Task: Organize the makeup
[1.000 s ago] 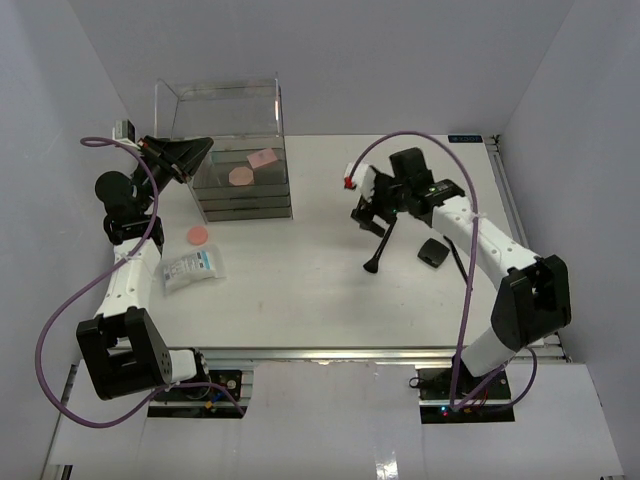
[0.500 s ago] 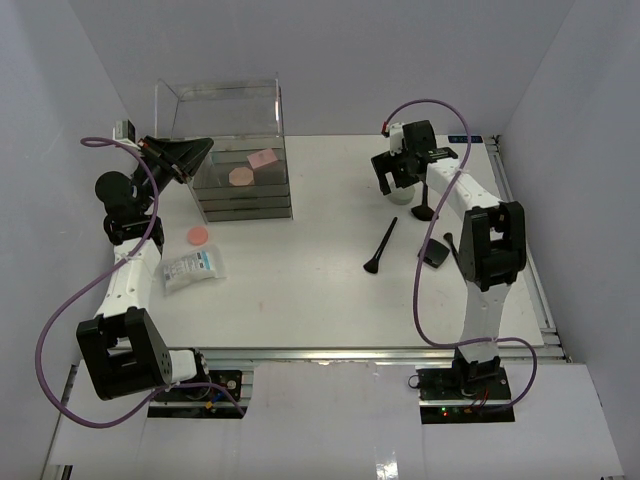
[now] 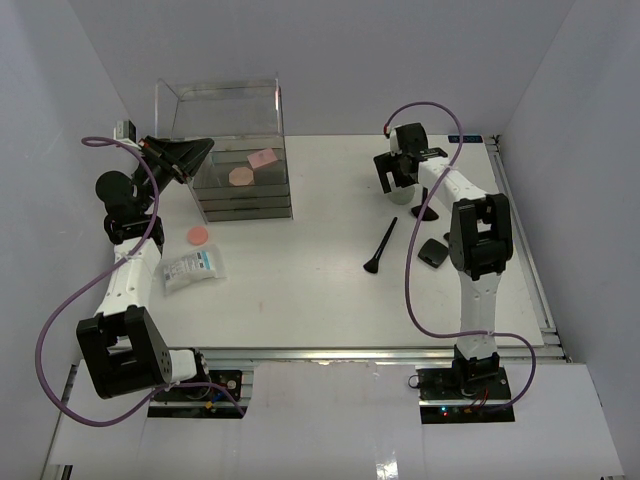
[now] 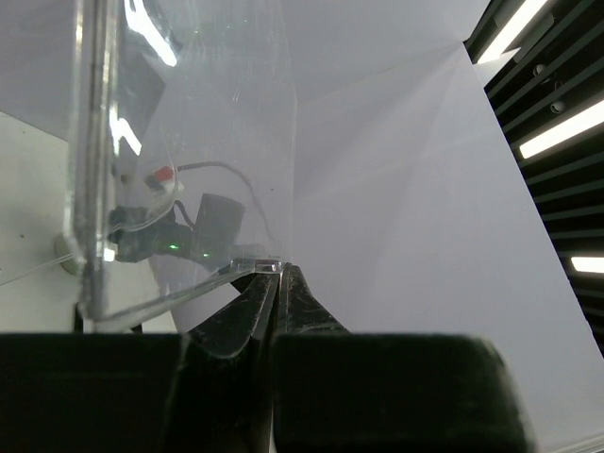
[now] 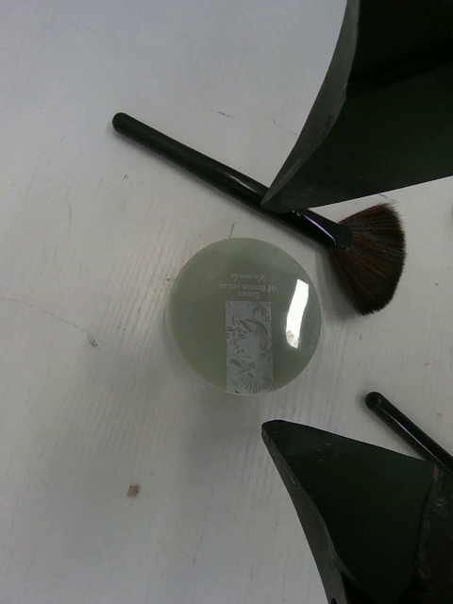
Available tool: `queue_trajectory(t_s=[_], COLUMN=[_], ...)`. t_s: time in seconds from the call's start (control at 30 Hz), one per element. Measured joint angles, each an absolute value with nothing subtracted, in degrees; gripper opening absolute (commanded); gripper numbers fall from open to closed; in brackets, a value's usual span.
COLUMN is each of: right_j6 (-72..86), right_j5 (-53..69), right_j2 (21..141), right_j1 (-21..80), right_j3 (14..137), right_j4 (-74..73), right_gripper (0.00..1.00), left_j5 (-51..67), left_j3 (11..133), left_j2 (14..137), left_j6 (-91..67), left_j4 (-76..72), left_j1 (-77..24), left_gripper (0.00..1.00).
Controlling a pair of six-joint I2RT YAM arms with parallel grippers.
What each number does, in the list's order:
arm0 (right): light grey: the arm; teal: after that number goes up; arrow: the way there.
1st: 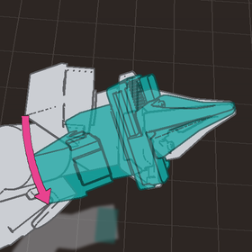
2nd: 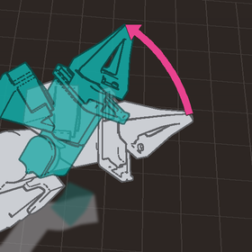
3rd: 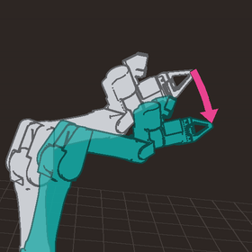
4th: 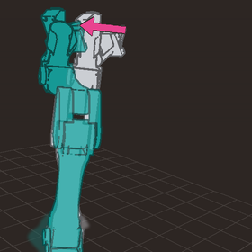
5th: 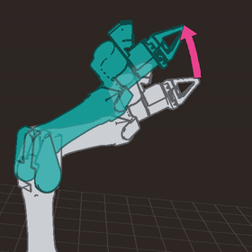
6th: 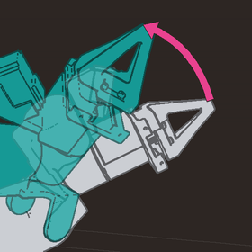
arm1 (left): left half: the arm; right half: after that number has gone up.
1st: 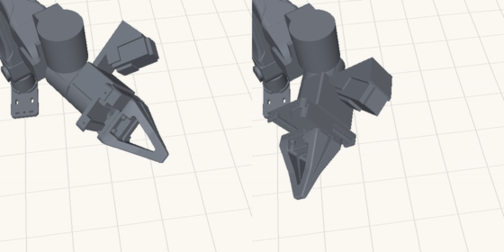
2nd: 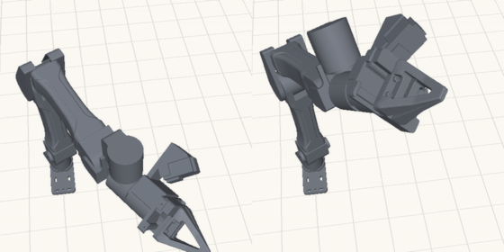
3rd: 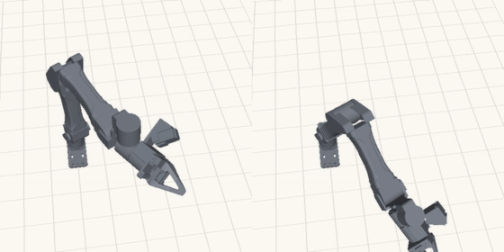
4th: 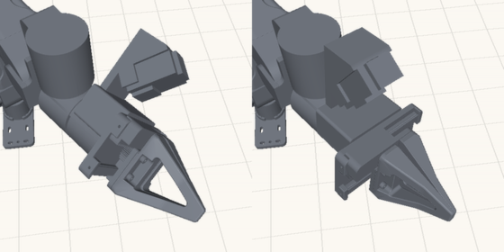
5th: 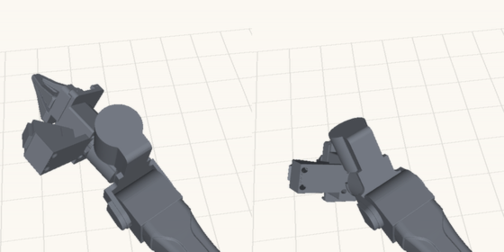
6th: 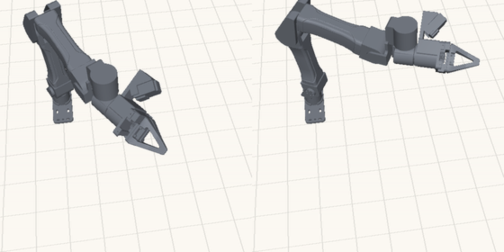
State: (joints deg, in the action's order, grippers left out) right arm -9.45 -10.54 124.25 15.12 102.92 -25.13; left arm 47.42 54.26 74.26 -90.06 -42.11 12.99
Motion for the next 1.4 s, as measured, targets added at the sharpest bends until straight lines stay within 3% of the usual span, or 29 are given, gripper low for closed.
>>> queue_trajectory(t_s=[0.7, 0.93, 1.17, 1.27, 1.33, 1.4], right_j6=[-9.62, -9.28, -8.95, -9.33, -9.65, -10.17], right_j5=[-7.22, -3.27, 0.19, 1.48, 2.44, 3.60], right_j2=[129.11, 129.89, 129.91, 129.91, 129.91, 129.68], right_j1=[12.33, 11.06, 10.50, 10.48, 10.47, 10.44], right_j3=[104.27, 104.25, 104.25, 104.17, 104.07, 103.58], right_j4=[-24.61, -24.53, -24.47, -24.30, -24.03, -23.49], right_gripper=[0.98, 0.93, 0.73, 0.54, 0.36, 0.28], left_j5=[47.44, 47.44, 47.44, 47.44, 47.44, 47.44], left_j3=[54.27, 54.28, 54.26, 54.26, 54.26, 54.28], left_j2=[74.26, 74.26, 74.26, 74.26, 74.26, 74.26], left_j6=[-90.04, -90.04, -90.04, -90.04, -90.04, -90.04], left_j4=[-42.09, -42.09, -42.09, -42.09, -42.09, -42.09], left_j1=[12.99, 12.99, 12.99, 12.99, 12.99, 12.99], left_gripper=[0.01, 0.01, 0.01, 0.01, 0.01, 0.01])
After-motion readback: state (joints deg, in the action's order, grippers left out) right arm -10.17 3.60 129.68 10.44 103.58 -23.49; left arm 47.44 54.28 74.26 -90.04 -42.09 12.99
